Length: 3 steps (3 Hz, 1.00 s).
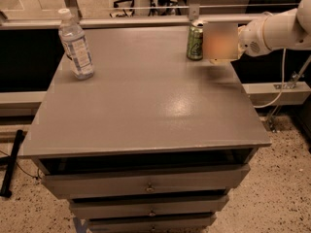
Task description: Move apple near green can
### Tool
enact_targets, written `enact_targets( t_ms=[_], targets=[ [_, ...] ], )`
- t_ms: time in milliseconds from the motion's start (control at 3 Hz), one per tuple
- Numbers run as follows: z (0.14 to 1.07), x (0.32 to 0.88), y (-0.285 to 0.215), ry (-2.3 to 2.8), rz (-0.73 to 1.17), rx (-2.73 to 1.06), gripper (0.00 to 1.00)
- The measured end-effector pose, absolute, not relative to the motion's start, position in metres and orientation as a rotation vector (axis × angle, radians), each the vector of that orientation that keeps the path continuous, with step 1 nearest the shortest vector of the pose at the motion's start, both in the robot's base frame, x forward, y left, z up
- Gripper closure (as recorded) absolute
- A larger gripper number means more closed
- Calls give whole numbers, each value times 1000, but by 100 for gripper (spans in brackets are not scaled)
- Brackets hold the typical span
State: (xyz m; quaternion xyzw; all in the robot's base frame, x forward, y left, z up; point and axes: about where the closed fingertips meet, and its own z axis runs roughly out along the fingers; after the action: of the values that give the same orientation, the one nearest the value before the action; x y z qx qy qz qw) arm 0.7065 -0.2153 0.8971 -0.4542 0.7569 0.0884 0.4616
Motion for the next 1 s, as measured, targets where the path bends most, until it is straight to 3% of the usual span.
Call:
enact_targets(
  t_ms=[667,1000],
  targets=[
    [864,736,-222,1962,261,-1102,100],
    [849,743,-215,2006,297,-1121,82]
  ],
)
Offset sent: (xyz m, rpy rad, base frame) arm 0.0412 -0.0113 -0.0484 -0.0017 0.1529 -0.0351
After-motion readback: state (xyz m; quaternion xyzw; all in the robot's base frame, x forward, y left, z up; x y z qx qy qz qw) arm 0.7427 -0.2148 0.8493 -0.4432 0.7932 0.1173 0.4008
